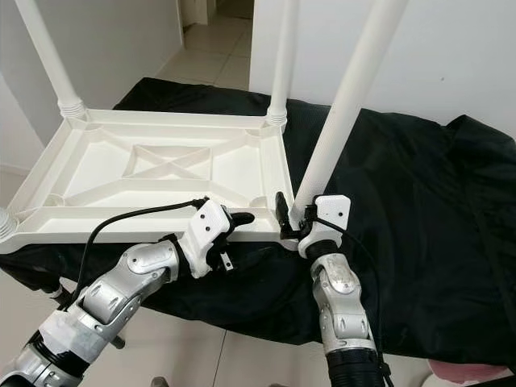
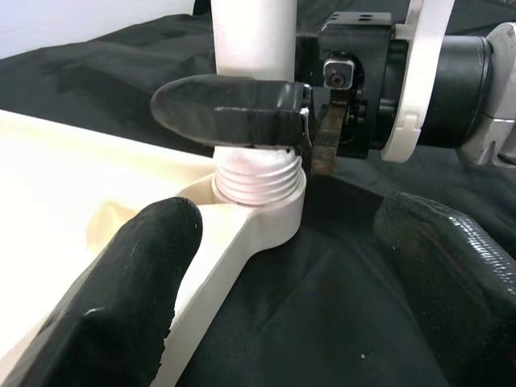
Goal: Building children table
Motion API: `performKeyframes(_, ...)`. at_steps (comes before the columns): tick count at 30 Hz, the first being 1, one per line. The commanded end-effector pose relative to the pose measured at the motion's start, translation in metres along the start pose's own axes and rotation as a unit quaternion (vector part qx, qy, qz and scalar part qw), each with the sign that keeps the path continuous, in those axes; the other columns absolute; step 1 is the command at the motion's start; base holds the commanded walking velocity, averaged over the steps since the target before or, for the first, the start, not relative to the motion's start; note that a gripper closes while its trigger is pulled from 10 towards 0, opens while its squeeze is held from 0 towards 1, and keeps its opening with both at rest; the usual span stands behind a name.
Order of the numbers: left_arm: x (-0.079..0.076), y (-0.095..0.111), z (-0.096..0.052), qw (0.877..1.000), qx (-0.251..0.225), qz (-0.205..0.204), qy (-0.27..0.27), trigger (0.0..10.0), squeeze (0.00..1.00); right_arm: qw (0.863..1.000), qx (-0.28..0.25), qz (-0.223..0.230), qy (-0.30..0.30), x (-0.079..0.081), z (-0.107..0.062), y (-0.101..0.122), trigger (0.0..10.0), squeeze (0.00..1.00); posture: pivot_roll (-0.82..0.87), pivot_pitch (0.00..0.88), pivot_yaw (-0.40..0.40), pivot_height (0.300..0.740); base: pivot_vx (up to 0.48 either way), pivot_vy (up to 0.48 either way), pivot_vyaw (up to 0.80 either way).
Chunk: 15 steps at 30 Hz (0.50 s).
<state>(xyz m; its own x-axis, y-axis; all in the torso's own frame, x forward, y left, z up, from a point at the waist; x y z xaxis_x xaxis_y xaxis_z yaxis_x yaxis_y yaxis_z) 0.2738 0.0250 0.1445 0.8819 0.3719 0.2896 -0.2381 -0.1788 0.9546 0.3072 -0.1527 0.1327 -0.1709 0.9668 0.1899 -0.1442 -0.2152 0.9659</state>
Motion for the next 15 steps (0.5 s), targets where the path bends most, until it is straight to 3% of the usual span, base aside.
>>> performKeyframes(1, -0.0098, -0.0014, -0.0001, 0.998, -0.004, -0.006, -0.061, 10.0, 0.0, 1.0, 0.001, 0.001, -0.002, -0.004, -0.0018, -0.0027, 10.0, 0.0, -0.05, 0.0, -0.049, 0.74, 0.0, 0.0, 0.0)
performKeyframes(9, -0.0016, -0.0044, 0.0039, 1.0, -0.004, 0.029, 0.0, 10.0, 0.0, 1.0, 0.007, 0.006, -0.02, -0.0114, -0.0043, -0.01, 10.0, 0.0, -0.05, 0.0, -0.048, 0.74, 0.0, 0.0, 0.0)
performKeyframes(14, -0.0027, -0.0059, 0.0052, 1.0, -0.009, -0.001, -0.001, 10.0, 0.0, 1.0, 0.01, 0.006, -0.023, -0.0133, -0.005, -0.0119, 10.0, 0.0, -0.05, 0.0, -0.049, 0.74, 0.0, 0.0, 0.0)
performKeyframes(15, -0.0046, -0.006, 0.0053, 1.0, -0.009, -0.009, -0.007, 10.0, 1.0, 1.0, 0.009, 0.003, -0.024, -0.0137, -0.0054, -0.012, 10.0, 0.0, -0.05, 0.0, -0.049, 0.74, 0.0, 0.0, 0.0)
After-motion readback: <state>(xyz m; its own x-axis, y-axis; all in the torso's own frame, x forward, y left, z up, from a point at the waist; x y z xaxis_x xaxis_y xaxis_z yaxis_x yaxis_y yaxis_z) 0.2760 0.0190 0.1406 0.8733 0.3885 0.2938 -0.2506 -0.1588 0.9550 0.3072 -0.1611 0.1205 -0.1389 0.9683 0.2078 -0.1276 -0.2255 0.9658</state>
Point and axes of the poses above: a point about 5 cm out from each wrist's last joint towards the gripper, its own z axis pointing out of the wrist towards the gripper, its own y axis along the axis of the wrist's last joint, x = y × z, the point moved 2 cm from there along z, pointing out of the wrist towards the gripper, and after that the axes turned 8 degrees about z, right-handed, at the moved point
